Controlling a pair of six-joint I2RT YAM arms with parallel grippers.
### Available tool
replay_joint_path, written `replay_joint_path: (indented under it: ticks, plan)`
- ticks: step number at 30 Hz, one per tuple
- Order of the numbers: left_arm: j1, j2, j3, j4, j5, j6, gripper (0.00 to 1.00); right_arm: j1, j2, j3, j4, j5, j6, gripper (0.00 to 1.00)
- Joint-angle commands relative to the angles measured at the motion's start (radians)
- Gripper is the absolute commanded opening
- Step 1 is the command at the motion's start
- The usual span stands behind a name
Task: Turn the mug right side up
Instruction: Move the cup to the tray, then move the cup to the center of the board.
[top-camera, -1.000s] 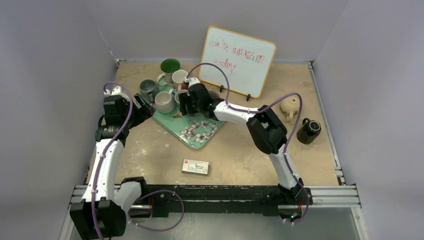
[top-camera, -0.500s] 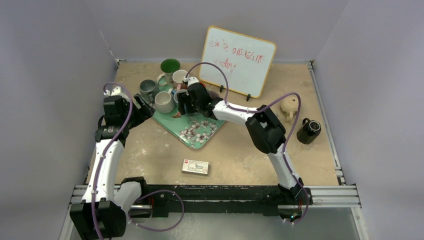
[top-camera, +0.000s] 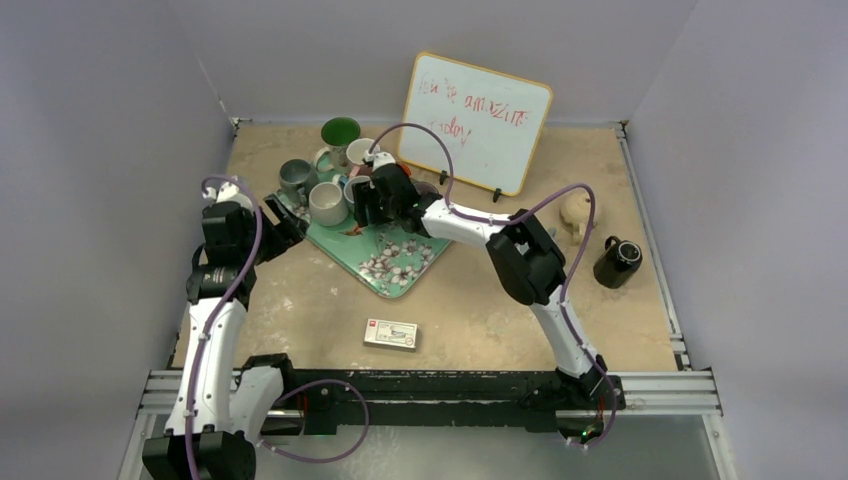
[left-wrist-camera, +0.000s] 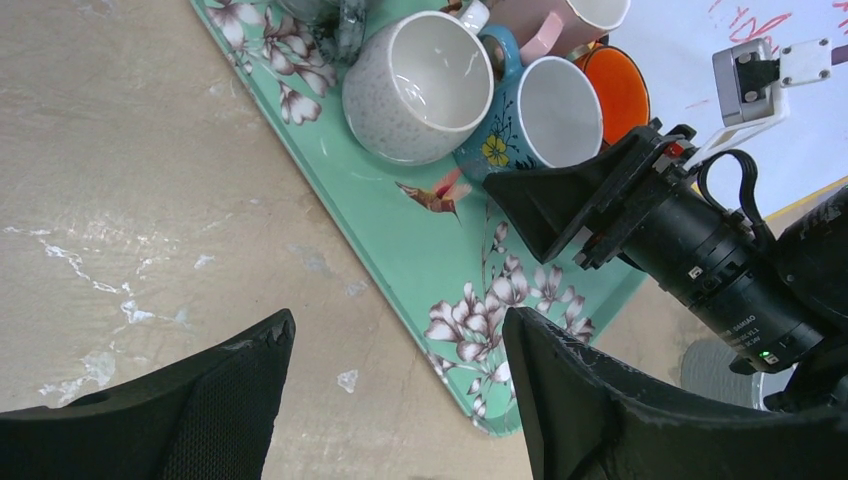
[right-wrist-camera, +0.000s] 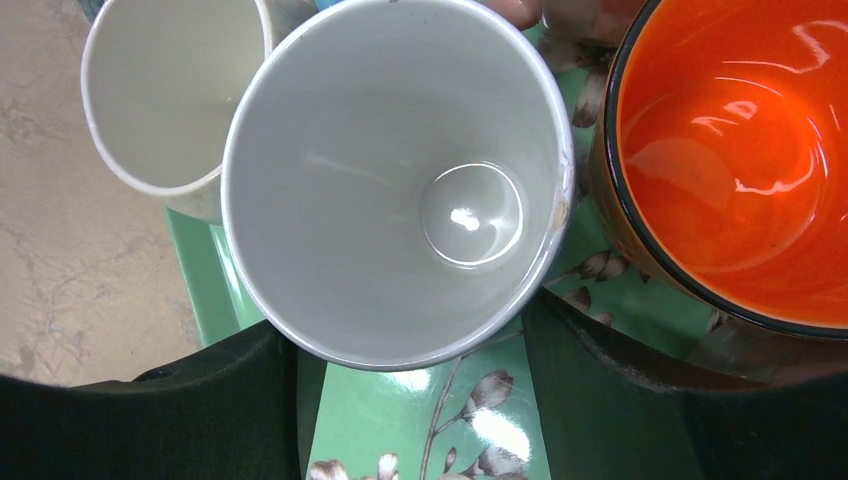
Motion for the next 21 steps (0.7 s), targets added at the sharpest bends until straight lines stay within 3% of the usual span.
replay_joint_path:
  ticks: [1,7,10,14,17,21]
  plan:
    - [0.000,-0.021,0.000,-0.012,0.029,0.022,0.75,0.002,-0.041,0.035,0.012,-0.009,0.017,0.72]
    - [-0.015,-0.042,-0.005,-0.023,0.090,0.056,0.76,0.002,-0.199,-0.061,-0.017,-0.072,0.021,0.81]
    - [-0.031,-0.048,0.007,-0.032,0.130,0.074,0.84,0.002,-0.296,-0.122,-0.041,-0.080,0.020,0.85]
    - [-0.069,-0.051,0.017,-0.050,0.144,0.085,0.87,0.002,-0.433,-0.229,-0.127,-0.108,0.009,0.91]
    - [-0.105,-0.071,0.013,-0.054,0.149,0.081,0.88,0.001,-0.550,-0.330,-0.208,-0.066,0.008,0.99]
    - [-0.145,-0.101,0.024,-0.079,0.116,0.095,0.90,-0.001,-0.730,-0.449,-0.360,0.141,0.046,0.99]
